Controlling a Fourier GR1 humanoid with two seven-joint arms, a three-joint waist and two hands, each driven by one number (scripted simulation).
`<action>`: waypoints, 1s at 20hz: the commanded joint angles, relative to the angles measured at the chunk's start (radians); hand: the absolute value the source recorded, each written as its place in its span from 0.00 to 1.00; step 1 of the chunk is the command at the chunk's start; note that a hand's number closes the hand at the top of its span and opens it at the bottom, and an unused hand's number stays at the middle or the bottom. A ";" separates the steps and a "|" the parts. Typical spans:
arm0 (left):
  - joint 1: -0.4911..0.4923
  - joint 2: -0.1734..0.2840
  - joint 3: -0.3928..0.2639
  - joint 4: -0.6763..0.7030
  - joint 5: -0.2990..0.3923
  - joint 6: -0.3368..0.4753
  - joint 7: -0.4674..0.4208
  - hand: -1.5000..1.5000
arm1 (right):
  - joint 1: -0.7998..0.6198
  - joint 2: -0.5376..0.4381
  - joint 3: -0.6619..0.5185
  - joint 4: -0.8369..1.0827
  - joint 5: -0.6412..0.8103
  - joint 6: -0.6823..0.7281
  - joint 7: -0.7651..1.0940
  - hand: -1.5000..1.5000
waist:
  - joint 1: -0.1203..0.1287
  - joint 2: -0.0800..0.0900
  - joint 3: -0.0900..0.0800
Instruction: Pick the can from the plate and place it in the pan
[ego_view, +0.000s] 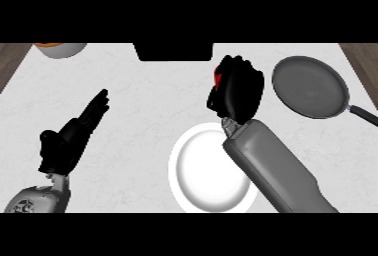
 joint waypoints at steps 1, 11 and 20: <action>0.003 -0.017 -0.009 0.002 -0.008 0.006 -0.010 0.50 | 0.073 -0.023 -0.109 -0.024 -0.006 -0.213 0.010 1.00 | 0.001 0.006 0.001; 0.002 -0.035 -0.018 -0.022 -0.033 -0.005 -0.005 0.50 | 0.078 -0.158 -0.350 0.306 -0.090 -0.435 -0.315 1.00 | 0.022 0.009 0.001; -0.015 -0.097 -0.051 0.045 -0.099 0.030 -0.047 0.50 | -0.006 -0.257 -0.514 0.665 -0.234 -0.603 -0.628 1.00 | 0.030 0.014 0.001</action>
